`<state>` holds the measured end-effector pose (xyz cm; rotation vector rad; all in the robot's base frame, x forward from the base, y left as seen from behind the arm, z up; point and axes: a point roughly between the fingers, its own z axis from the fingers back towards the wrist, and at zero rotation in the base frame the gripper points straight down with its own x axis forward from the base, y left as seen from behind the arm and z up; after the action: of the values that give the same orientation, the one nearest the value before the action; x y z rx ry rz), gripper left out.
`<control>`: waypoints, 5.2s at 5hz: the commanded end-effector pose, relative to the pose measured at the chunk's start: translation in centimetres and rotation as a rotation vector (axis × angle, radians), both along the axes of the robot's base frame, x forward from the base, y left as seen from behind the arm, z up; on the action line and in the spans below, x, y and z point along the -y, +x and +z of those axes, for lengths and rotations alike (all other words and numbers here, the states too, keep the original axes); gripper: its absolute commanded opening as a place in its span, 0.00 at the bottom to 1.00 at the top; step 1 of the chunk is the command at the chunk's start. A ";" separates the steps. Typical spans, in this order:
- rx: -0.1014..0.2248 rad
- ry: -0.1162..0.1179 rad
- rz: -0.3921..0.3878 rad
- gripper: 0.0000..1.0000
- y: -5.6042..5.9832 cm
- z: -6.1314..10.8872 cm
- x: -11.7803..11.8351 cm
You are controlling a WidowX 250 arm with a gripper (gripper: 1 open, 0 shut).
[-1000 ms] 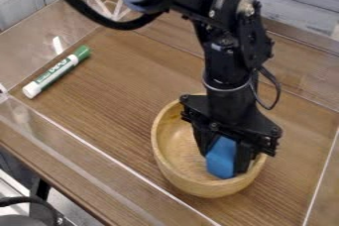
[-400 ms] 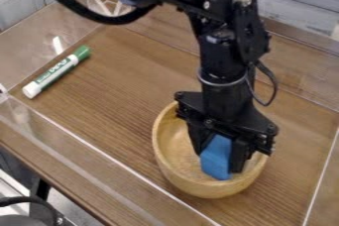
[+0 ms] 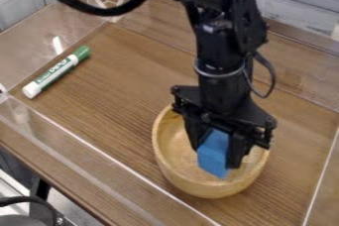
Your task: Remove the blue block from inside the brown bowl and put it on the table
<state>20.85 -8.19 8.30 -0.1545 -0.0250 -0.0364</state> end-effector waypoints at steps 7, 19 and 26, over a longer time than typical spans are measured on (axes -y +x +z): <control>0.138 0.032 0.140 0.00 2.5 6.6 -9.8; 0.056 0.149 0.135 1.00 2.9 -0.9 -15.8; 0.075 0.054 0.148 1.00 4.0 2.9 -15.3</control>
<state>24.11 6.46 9.77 -0.1137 -0.0542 0.0974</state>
